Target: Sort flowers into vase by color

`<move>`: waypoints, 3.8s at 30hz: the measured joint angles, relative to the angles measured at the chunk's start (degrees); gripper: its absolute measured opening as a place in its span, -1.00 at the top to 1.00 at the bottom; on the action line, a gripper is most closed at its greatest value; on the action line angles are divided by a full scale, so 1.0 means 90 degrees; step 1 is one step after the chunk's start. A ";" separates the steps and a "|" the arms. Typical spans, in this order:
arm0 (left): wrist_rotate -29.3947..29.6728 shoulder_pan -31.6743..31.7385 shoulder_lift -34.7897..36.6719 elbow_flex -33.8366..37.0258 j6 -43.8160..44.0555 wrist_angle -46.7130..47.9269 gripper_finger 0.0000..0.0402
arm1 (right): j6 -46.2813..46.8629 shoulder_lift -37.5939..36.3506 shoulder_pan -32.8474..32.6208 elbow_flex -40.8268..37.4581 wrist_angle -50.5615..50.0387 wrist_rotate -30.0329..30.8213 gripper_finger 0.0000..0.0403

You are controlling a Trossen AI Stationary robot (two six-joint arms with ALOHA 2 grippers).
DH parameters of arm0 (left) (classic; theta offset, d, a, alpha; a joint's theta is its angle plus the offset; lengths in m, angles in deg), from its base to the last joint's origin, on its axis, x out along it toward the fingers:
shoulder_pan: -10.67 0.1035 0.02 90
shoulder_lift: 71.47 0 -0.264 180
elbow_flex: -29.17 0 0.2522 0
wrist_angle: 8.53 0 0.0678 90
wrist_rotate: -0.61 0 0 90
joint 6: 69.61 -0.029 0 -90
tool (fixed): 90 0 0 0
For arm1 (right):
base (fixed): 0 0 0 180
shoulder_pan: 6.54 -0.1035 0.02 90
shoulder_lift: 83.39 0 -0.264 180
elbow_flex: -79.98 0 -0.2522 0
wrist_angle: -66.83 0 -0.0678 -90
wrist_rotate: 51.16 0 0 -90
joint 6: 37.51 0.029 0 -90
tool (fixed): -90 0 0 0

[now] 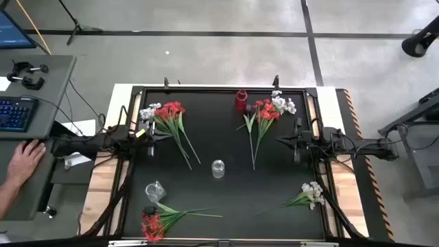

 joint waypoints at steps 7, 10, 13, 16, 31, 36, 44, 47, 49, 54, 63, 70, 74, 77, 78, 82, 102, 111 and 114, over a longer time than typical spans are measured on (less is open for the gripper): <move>0.0000 -0.0002 0.0000 0.0000 0.0000 0.0000 1.00 | 0.0000 0.0000 -0.0001 -0.0001 0.0000 0.0000 1.00; 0.0002 0.0000 0.0002 0.0000 0.0000 0.0000 1.00 | 0.0000 0.0000 -0.0002 -0.0002 0.0000 0.0000 1.00; 0.0000 0.0000 0.0001 0.0000 0.0000 0.0000 1.00 | 0.0000 0.0000 0.0000 -0.0001 -0.0001 -0.0001 1.00; 0.0000 -0.0001 0.0000 0.0000 0.0000 0.0000 1.00 | 0.0000 0.0000 0.0000 0.0000 0.0000 0.0000 1.00; 0.0000 -0.0002 0.0000 0.0000 0.0000 0.0000 1.00 | 0.0000 0.0000 0.0000 -0.0002 0.0000 0.0000 1.00; 0.0000 -0.0002 0.0002 0.0000 0.0000 0.0000 1.00 | 0.0000 0.0000 0.0000 0.0000 -0.0002 0.0000 1.00; 0.0000 -0.0002 0.0000 0.0000 0.0000 0.0000 1.00 | 0.0000 0.0000 -0.0002 -0.0002 0.0000 -0.0002 1.00; 0.0002 -0.0002 0.0002 -0.0002 0.0000 0.0000 1.00 | 0.0000 0.0000 -0.0001 -0.0002 0.0000 -0.0001 1.00; 0.0002 0.0000 0.0000 0.0000 0.0000 0.0000 1.00 | 0.0000 0.0000 0.0000 -0.0002 -0.0001 -0.0001 1.00; 0.0000 0.0000 0.0001 -0.0002 0.0000 0.0000 1.00 | 0.0000 0.0000 -0.0001 -0.0002 -0.0001 -0.0001 1.00; 0.0000 -0.0002 0.0002 -0.0002 0.0000 0.0000 1.00 | 0.0000 0.0000 -0.0002 -0.0002 0.0000 0.0000 1.00; 0.0002 -0.0001 0.0001 -0.0002 0.0000 0.0000 1.00 | 0.0000 0.0000 0.0000 -0.0002 0.0000 0.0000 1.00; 0.0002 0.0000 0.0002 -0.0002 0.0000 0.0000 1.00 | 0.0000 0.0000 -0.0002 -0.0002 -0.0002 -0.0002 1.00; 0.0002 -0.0002 0.0002 -0.0002 0.0000 0.0000 1.00 | 0.0000 0.0000 -0.0002 -0.0002 -0.0002 0.0000 1.00; 0.0002 -0.0002 0.0001 -0.0002 0.0000 0.0000 1.00 | 0.0000 0.0000 0.0000 -0.0002 -0.0001 -0.0002 1.00; 0.0002 -0.0001 0.0001 -0.0002 0.0000 0.0000 1.00 | 0.0000 0.0000 0.0000 -0.0002 -0.0001 -0.0002 1.00; 0.0002 -0.0001 0.0002 -0.0002 0.0000 -0.0002 1.00 | 0.6290 0.0729 0.0000 0.1209 0.2651 0.0768 1.00; 0.0002 -0.0002 0.0002 -0.0002 0.0000 0.0000 1.00 | 0.6344 0.3790 -0.0190 0.4611 -0.3933 -0.1637 1.00; 0.0002 -0.0002 0.0002 -0.0002 0.0000 0.0000 1.00 | 0.6883 0.4591 -0.0606 0.4853 -0.4353 -0.2146 1.00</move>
